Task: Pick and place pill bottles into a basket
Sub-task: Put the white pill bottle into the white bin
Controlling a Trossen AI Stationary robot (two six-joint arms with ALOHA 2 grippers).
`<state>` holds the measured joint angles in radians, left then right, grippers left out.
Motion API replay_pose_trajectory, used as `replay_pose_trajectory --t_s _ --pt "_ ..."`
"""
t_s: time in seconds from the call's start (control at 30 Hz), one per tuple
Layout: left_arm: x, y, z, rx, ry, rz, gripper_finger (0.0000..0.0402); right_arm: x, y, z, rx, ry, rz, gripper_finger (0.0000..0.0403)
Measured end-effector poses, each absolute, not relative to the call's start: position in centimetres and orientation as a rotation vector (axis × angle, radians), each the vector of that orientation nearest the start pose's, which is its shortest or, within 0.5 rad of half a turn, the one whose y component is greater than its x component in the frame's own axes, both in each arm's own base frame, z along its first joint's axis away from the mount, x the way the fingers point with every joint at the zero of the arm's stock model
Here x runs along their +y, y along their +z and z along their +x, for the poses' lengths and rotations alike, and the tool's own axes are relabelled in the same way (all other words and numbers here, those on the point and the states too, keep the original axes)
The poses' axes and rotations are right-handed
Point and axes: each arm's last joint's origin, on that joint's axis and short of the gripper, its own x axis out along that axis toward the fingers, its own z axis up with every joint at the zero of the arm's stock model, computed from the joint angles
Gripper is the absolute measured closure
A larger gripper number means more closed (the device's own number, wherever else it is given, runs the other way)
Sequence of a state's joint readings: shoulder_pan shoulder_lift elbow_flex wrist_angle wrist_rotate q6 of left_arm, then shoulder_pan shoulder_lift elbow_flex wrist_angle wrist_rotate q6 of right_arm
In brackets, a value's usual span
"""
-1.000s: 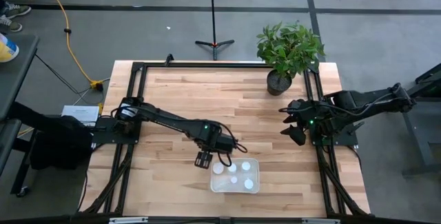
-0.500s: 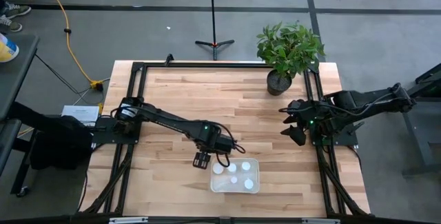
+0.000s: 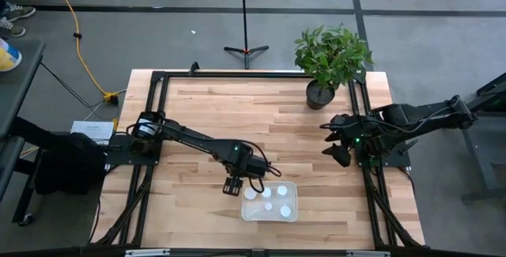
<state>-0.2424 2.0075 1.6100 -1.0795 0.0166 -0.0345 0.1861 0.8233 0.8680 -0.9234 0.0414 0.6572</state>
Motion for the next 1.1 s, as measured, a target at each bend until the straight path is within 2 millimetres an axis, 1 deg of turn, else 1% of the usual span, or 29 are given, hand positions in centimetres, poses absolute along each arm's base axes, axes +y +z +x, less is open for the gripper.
replay_pose_trajectory --t_s 0.27,0.33,0.63,0.87,1.1 --pt "-9.4 20.7 38.0 1.459 -0.185 0.137 0.0117 2.6 29.4 14.2 0.880 -0.163 0.528 0.0153" --pt "-9.4 20.3 38.0 1.447 -0.186 0.136 0.0117 2.6 29.4 14.2 0.880 -0.163 0.528 0.0153" --pt "-9.3 18.7 37.3 1.491 -0.168 0.125 0.0117 2.6 29.4 14.2 0.880 -0.163 0.528 0.0153" --pt "-9.4 18.7 37.8 1.440 -0.183 0.093 0.0117 2.5 29.3 14.2 0.886 -0.165 0.525 0.0153" --pt "-9.4 18.7 37.9 1.433 -0.183 0.092 0.0117 2.5 29.3 14.1 0.890 -0.166 0.525 0.0153"
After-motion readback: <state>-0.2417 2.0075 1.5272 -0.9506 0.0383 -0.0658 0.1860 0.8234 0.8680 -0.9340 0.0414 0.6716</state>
